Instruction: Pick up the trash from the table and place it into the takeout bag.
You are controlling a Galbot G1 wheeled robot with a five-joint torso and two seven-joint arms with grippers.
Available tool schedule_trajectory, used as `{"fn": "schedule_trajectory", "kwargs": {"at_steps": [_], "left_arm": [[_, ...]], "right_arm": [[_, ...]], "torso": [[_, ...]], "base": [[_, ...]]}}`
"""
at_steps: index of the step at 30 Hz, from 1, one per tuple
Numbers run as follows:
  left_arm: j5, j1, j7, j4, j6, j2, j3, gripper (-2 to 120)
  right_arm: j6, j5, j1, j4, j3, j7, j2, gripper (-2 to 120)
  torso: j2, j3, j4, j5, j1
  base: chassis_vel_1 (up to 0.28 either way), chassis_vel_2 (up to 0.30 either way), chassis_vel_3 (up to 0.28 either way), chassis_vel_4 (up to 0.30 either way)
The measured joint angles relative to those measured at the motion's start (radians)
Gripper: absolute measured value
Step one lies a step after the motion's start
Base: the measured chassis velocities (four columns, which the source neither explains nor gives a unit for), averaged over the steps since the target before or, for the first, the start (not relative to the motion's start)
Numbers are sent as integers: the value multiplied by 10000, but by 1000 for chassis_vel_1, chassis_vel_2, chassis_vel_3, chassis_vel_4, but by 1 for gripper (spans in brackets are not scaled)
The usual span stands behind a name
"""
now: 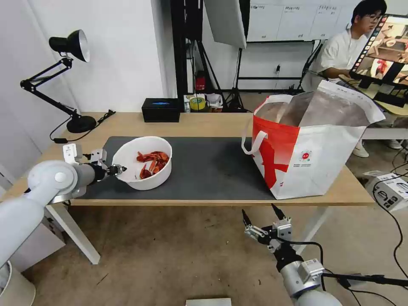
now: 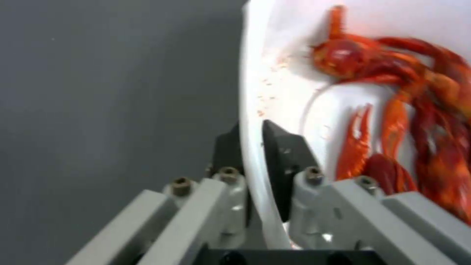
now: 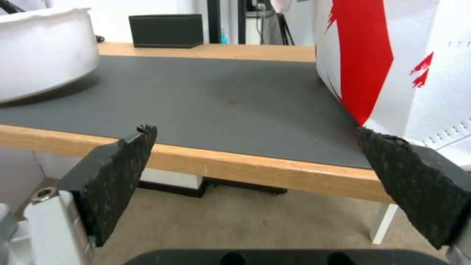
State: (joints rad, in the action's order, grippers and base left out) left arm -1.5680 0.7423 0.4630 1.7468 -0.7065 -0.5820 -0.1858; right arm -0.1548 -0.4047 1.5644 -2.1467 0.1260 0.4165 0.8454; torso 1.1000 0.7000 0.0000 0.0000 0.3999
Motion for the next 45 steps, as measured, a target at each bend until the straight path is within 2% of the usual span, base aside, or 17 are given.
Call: {"fn": "schedule_trajectory", "kwargs": {"at_steps": [3, 13, 21, 29, 36, 40, 42, 45], "left_arm": [[-7, 62, -9, 99, 106, -7, -51, 0], [-205, 208, -35, 835, 392, 166, -425, 0], [-906, -531, 272, 1614, 579, 392, -424, 0], [-1300, -1578, 471, 1937, 786, 287, 264, 0], [-1509, -2952, 680, 1967, 912, -230, 1105, 0], [-1637, -3715, 817, 1864, 916, -500, 1644, 0], [-1791, -4444, 842, 1626, 919, -785, 2188, 0], [-1829, -4786, 843, 1499, 922, -955, 2514, 0]], "right_arm": [[0, 0, 0, 0, 0, 1, 0, 100], [0, 0, 0, 0, 0, 0, 0, 100], [0, -1, 0, 0, 0, 0, 0, 100], [0, -1, 0, 0, 0, 0, 0, 100], [0, 0, 0, 0, 0, 0, 0, 100], [0, -1, -1, 1, 0, 0, 0, 100], [0, 0, 0, 1, 0, -1, 0, 100], [0, -1, 0, 1, 1, 0, 0, 100]], "torso": [[0, 0, -1, 1, 0], [0, 0, 1, -1, 0], [0, 0, -1, 2, 0], [0, 0, 1, -1, 0], [0, 1, -1, 2, 1], [-1, 1, 0, 1, 0], [-1, 1, 0, 1, 1], [-1, 1, 0, 1, 1]], "base": [[0, 0, 0, 0], [0, 0, 0, 0], [0, 0, 0, 0], [0, 0, 0, 0], [0, 0, 0, 0], [0, 0, 0, 0], [0, 0, 0, 0], [0, 0, 0, 0]]}}
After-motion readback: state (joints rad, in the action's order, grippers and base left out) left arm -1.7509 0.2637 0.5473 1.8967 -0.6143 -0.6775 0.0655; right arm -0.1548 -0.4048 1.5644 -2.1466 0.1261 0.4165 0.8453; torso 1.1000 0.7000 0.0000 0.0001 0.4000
